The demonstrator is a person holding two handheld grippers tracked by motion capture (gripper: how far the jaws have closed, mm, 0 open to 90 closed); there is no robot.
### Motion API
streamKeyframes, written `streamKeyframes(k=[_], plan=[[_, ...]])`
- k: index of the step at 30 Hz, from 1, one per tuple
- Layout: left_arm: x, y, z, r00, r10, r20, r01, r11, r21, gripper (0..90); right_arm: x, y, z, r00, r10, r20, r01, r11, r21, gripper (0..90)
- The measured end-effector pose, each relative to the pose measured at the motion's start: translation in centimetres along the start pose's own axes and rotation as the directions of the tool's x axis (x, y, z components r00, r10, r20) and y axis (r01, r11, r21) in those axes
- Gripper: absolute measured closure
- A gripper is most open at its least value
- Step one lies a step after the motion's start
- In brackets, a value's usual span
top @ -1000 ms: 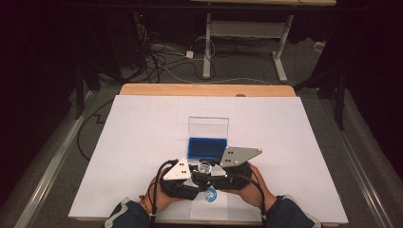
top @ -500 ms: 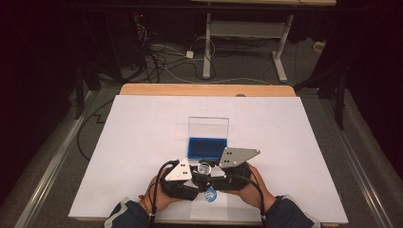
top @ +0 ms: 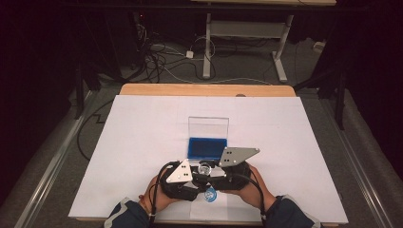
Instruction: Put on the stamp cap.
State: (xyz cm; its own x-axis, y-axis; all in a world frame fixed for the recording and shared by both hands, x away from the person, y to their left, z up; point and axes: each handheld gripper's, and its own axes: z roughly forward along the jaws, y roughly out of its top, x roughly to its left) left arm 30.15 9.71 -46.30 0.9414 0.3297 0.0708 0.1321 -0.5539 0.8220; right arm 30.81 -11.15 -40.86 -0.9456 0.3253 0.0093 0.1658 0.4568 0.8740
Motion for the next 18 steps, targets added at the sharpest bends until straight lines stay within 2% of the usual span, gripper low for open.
streamKeyframes(k=[7, 14, 18], plan=[[0.07, -0.08, 0.03, 0.9999, -0.006, 0.013, 0.006, 0.9999, -0.015, 35.9, 0.17, 0.1, -0.06, 0.9998, -0.015, 0.011, 0.015, 1.0, 0.006, 57.1], [0.29, -0.26, 0.04, 0.9991, -0.038, 0.02, 0.039, 0.9984, -0.041, 35.1, 0.25, 0.26, -0.28, 0.9995, -0.022, 0.023, 0.022, 1.0, -0.002, 57.1], [0.88, -0.51, -0.1, 0.9965, -0.081, 0.018, 0.082, 0.9952, -0.053, 29.9, 0.26, 0.5, -0.72, 0.9991, -0.024, 0.034, 0.025, 0.999, -0.02, 57.1]])
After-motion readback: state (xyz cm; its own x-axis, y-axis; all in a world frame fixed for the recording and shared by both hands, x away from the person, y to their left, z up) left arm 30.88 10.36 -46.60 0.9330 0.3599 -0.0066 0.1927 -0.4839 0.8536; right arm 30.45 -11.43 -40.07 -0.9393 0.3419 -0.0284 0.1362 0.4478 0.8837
